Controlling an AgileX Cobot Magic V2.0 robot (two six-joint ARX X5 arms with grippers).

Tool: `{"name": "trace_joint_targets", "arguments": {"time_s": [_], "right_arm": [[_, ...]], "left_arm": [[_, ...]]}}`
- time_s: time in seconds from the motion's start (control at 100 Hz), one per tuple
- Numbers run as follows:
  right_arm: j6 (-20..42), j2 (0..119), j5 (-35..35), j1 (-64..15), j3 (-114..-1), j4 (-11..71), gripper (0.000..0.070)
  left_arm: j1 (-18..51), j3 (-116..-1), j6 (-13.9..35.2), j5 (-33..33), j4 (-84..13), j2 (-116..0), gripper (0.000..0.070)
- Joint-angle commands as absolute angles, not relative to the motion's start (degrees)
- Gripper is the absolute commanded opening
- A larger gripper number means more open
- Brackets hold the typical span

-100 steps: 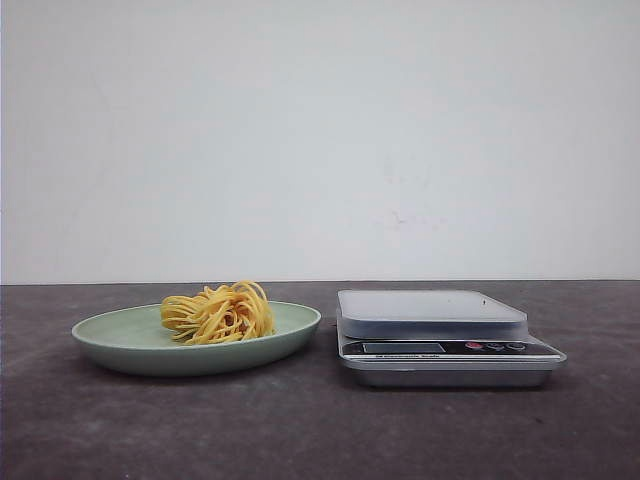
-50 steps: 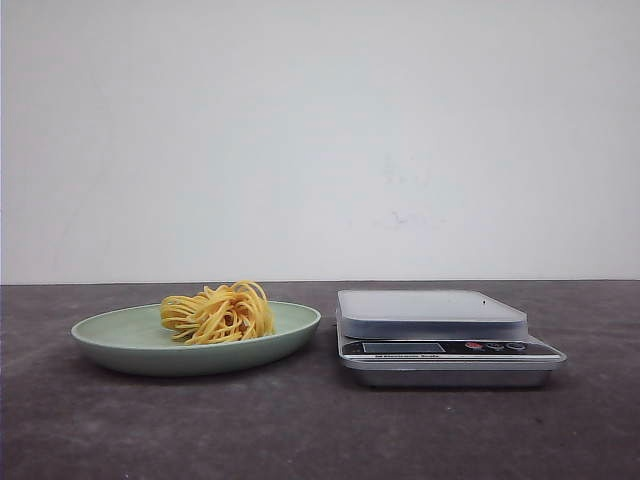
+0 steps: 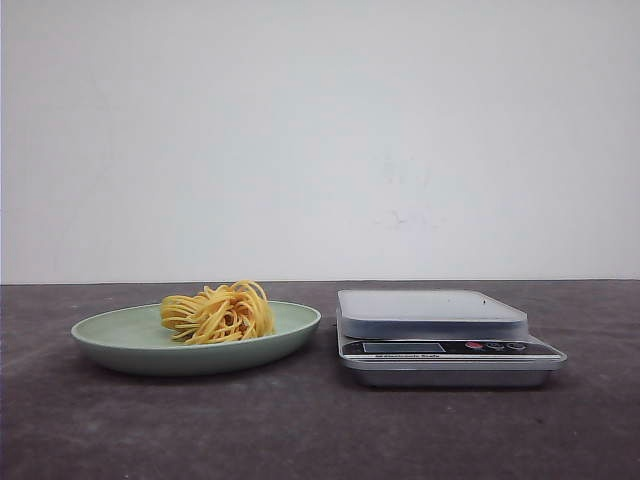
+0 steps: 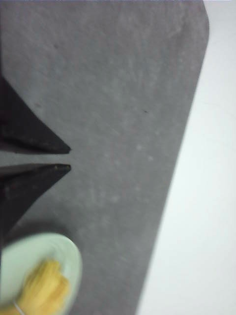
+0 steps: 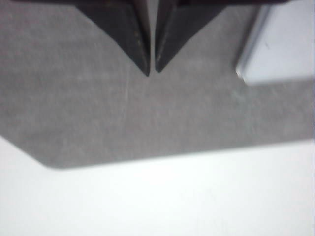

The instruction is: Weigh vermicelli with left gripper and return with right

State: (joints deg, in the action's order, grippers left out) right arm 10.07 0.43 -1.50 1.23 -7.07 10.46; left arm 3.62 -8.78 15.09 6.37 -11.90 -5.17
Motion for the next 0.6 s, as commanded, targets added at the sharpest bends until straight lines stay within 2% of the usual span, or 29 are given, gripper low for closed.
{"name": "trace_joint_targets", "arguments": {"time_s": [0.0,0.13,0.26,0.4,0.45,0.53,0.59], "right_arm": [[13.0,1.1,-1.6,1.2,-9.2,11.7,0.0007],[17.9,3.7,-4.4,1.2,-14.7,15.5,0.0007],[18.0,7.4,-7.7,1.2,-21.1,18.0,0.0007],[16.8,12.9,-8.0,1.2,-30.1,23.9,0.0007],[14.7,15.3,-8.3,1.2,-33.3,25.1,0.0007],[12.0,18.6,-9.7,1.2,-37.8,25.7,0.0007],[11.2,20.9,-11.9,1.2,-41.0,26.2,0.0031]], "left_arm": [[3.7,-11.5,17.6,5.1,-12.5,-7.8,0.0004],[3.7,-18.2,18.8,1.6,-14.5,-14.3,0.0004],[3.7,-26.4,18.4,-1.5,-17.4,-20.8,0.0004],[3.7,-34.9,14.8,-4.3,-20.3,-25.7,0.0008],[3.7,-37.4,13.4,-5.8,-20.4,-26.8,0.0065],[3.7,-40.9,12.6,-8.2,-20.4,-27.9,0.0236],[3.7,-42.8,12.5,-9.3,-20.4,-28.3,0.0334]]}}
